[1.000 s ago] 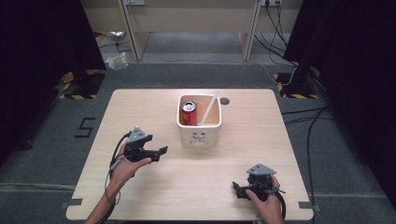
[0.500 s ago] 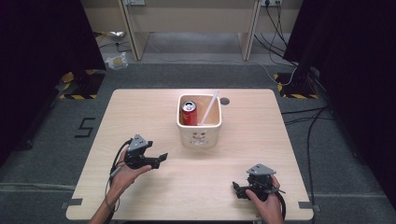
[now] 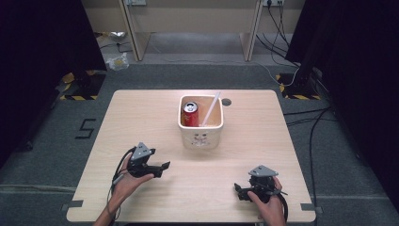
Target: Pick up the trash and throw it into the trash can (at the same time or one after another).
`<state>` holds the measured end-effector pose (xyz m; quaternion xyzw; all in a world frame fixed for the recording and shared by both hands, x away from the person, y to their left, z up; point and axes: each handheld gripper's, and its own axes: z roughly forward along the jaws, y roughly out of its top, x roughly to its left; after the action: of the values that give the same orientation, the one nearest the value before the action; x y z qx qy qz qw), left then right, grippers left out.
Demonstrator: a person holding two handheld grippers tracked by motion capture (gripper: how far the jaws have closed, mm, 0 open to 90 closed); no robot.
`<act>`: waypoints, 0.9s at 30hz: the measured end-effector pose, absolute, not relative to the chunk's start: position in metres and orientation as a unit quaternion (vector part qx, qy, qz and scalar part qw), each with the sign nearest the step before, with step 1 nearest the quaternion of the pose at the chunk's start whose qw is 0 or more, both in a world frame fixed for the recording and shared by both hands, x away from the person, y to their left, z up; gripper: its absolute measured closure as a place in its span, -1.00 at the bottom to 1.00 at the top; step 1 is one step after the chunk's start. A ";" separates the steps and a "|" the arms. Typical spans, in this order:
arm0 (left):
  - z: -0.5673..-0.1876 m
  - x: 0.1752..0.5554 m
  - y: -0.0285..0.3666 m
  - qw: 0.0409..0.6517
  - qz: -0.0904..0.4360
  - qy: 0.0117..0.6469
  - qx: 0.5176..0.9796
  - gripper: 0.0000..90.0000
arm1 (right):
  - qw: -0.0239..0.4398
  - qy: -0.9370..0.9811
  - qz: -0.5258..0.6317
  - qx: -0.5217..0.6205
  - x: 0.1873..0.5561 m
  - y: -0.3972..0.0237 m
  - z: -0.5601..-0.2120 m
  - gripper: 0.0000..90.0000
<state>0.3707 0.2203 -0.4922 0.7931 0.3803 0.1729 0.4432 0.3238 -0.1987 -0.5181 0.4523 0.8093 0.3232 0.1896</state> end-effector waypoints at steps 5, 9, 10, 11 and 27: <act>-0.498 0.366 0.219 0.436 0.175 0.376 0.799 -0.65 | 0.189 0.809 0.323 0.452 0.324 -0.199 -0.518 -0.98; -0.505 0.361 0.218 0.428 0.174 0.372 0.805 -0.65 | 0.190 0.809 0.323 0.452 0.324 -0.199 -0.518 -0.98; -0.507 0.360 0.218 0.424 0.173 0.372 0.807 -0.65 | 0.190 0.809 0.323 0.452 0.324 -0.199 -0.518 -0.98; -0.509 0.359 0.218 0.421 0.172 0.371 0.810 -0.65 | 0.190 0.809 0.323 0.452 0.324 -0.199 -0.518 -0.98; -0.522 0.345 0.216 0.385 0.163 0.362 0.833 -0.65 | 0.189 0.809 0.323 0.452 0.324 -0.199 -0.518 -0.98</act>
<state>0.3448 0.2163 -0.5218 0.8330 0.3621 0.1628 0.3854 0.3238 -0.1987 -0.5181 0.4523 0.8093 0.3233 0.1895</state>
